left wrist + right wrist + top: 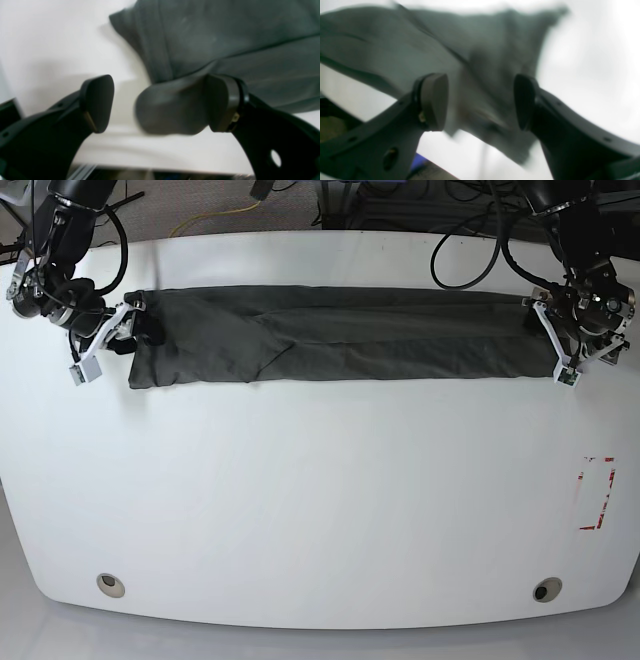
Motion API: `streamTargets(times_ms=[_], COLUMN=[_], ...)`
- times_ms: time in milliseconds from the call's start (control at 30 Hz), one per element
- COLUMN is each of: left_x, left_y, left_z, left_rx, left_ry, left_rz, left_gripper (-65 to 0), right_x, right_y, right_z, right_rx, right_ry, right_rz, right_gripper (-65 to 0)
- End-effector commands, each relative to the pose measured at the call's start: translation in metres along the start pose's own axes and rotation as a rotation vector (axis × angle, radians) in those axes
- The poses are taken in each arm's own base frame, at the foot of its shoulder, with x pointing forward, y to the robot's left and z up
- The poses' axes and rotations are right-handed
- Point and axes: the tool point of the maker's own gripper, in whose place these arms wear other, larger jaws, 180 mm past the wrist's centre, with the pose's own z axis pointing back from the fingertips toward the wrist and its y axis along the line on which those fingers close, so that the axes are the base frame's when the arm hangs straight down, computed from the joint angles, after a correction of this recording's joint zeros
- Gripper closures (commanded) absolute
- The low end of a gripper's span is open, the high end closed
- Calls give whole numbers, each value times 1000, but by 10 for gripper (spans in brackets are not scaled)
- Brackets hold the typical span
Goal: Fold the T-shirt properly
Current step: 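Hold the folded strip ends with both grippers and pull it taut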
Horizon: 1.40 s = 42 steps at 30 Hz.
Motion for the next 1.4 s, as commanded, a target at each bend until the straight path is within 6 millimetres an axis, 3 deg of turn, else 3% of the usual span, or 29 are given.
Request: streamTargets(times_ms=[0, 133, 233, 433, 567, 900, 1033, 1167, 1367], left_x=[27, 44, 37, 22, 1, -24, -27, -25, -28], left_y=[13, 25, 31, 55, 63, 55, 51, 33, 22], left_z=[17, 41, 47, 60, 54, 28, 18, 0, -9], left_rx=[13, 3, -14, -25, -84, -171, -199, -274, -311], left_ry=[-125, -265, -258, -265, -247, -194, -205, -182, -167], left_rz=[30, 122, 169, 260, 360, 472, 512, 524, 554], left_gripper=[-517, -519, -521, -529, -589, -590, -592, -590, -589], right_x=[23, 20, 13, -7, -15, -13, -12, -13, -13], right_y=[28, 61, 75, 66, 50, 45, 46, 46, 47], right_z=[3, -15, -28, -45, -50, -52, -53, -53, -53], right_rx=[77, 173, 219, 137, 43, 7, 9, 9, 10], right_ry=[-110, -111, -88, -1, 66, 82, 80, 81, 79], right_rz=[37, 36, 30, 41, 78, 95, 94, 94, 95], right_gripper=[-400, -400, -400, -400, -400, -401, -401, -401, -401])
